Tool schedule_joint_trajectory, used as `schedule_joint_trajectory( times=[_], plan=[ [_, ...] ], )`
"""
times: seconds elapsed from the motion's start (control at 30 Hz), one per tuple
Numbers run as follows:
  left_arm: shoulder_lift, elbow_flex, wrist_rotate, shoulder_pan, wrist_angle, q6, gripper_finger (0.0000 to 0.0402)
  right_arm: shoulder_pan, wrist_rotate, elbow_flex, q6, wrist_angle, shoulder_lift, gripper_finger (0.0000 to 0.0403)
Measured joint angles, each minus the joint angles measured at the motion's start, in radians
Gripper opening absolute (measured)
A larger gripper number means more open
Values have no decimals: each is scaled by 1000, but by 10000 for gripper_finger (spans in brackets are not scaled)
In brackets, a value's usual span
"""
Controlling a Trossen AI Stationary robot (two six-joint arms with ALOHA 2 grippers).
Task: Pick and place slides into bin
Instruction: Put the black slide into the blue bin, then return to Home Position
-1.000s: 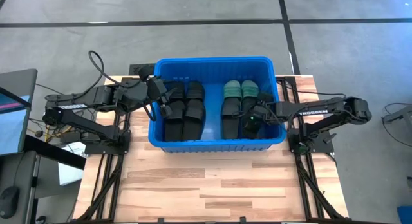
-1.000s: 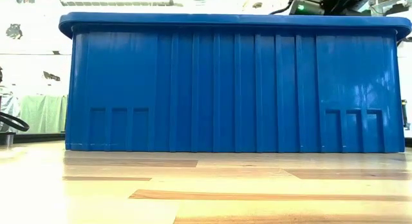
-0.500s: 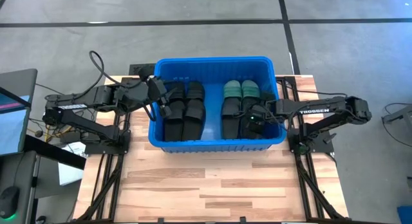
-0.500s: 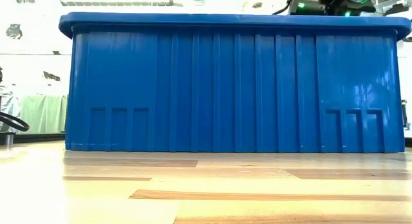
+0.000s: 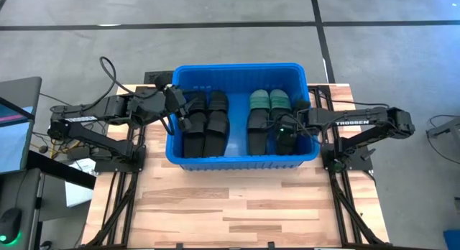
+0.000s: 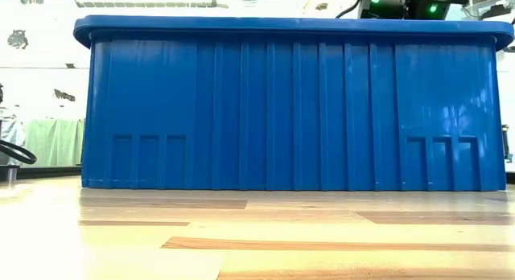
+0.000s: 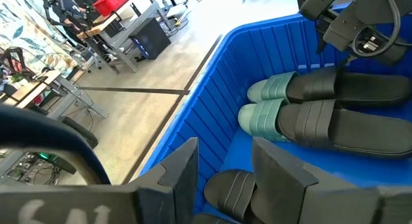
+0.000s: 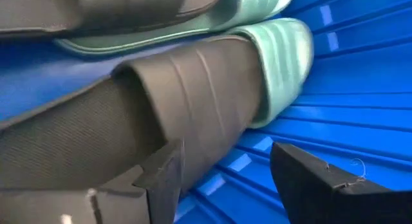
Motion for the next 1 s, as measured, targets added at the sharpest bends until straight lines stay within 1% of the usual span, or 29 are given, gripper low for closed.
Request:
schedule_joint_trajectory(
  times=[0.2, 0.33, 0.47, 0.63, 0.87, 1.0],
  plan=[
    [0, 0, 0, 0, -6, 0, 133, 0, -111, 0, 0, 1, 0, 238],
    [0, 0, 1, 0, -5, 1, 133, 0, -153, 0, 7, 2, 0, 253],
    [0, 0, 1, 0, -5, 2, 133, 6, -173, 19, 22, -6, 0, 256],
    [0, 0, 23, 0, -5, 3, 133, 16, -178, 99, 8, -39, 0, 256],
    [0, 0, 28, 0, 3, 5, 133, 16, -181, 257, 4, -209, 0, 256],
    [0, 0, 27, 0, 56, 4, 133, 16, -184, 359, 30, -281, 0, 256]
  ],
)
